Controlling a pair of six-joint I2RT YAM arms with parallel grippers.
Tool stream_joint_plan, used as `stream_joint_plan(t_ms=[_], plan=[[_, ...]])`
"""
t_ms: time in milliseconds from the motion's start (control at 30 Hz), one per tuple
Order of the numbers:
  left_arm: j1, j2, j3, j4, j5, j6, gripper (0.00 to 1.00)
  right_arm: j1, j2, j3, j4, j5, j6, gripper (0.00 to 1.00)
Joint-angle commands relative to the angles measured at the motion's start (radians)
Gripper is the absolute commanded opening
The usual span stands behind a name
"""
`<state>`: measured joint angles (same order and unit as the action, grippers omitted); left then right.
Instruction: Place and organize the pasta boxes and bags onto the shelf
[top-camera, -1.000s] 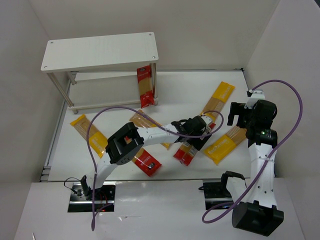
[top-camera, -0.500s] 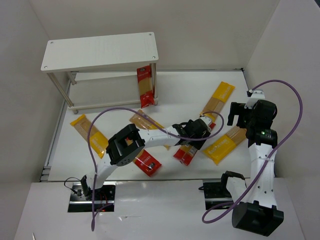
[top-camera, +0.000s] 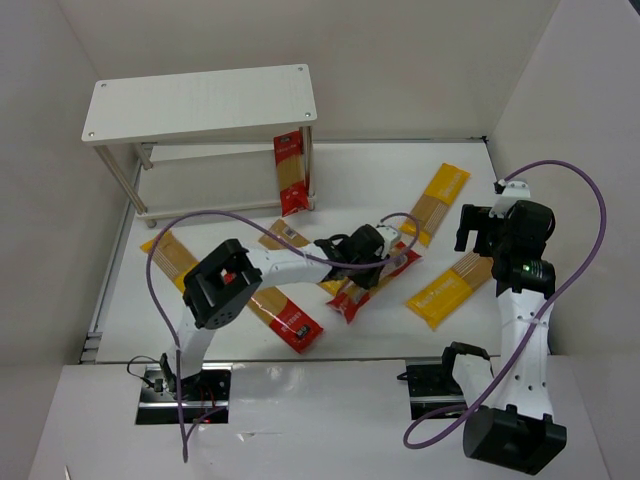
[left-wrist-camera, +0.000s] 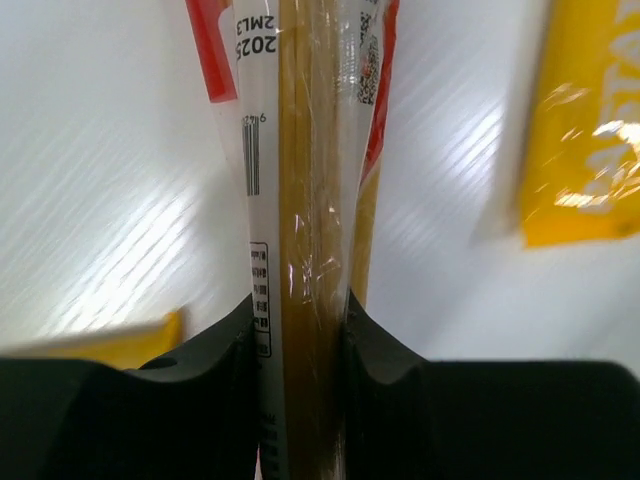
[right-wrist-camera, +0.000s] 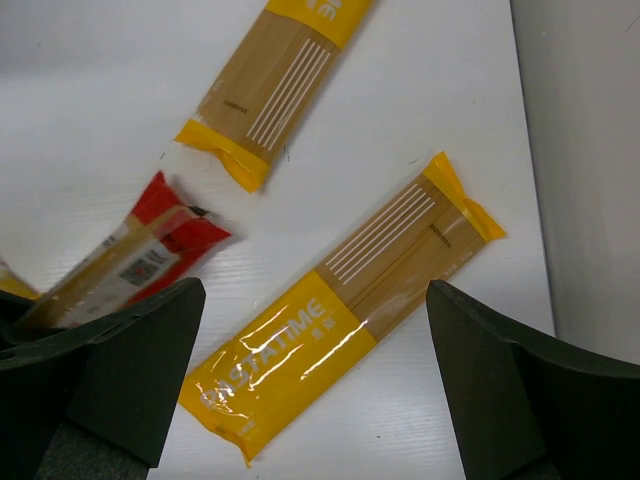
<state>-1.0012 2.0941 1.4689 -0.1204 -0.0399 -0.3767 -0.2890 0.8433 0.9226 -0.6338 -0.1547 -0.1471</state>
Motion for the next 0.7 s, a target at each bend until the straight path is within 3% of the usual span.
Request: stream_joint_plan(t_ms=[0,267,667], plan=[[0.107,-0.080,-0.084,-0.134,0.101,0.073,0.00,-0.007,-0.026,-0.014,0.054,-0.011,-0.011,1.00],[0.272,-0.256,-0.171,-0.091,0.352,0.107,0.00,-0.007,-0.035,-0.014,0.054,-0.020,-0.011,1.00],[0.387,-0.482,-0.214,-0.056,0.518,0.101,0.00,-0.007,-0.026,-0.014,0.054,-0.020,-0.011,1.00]])
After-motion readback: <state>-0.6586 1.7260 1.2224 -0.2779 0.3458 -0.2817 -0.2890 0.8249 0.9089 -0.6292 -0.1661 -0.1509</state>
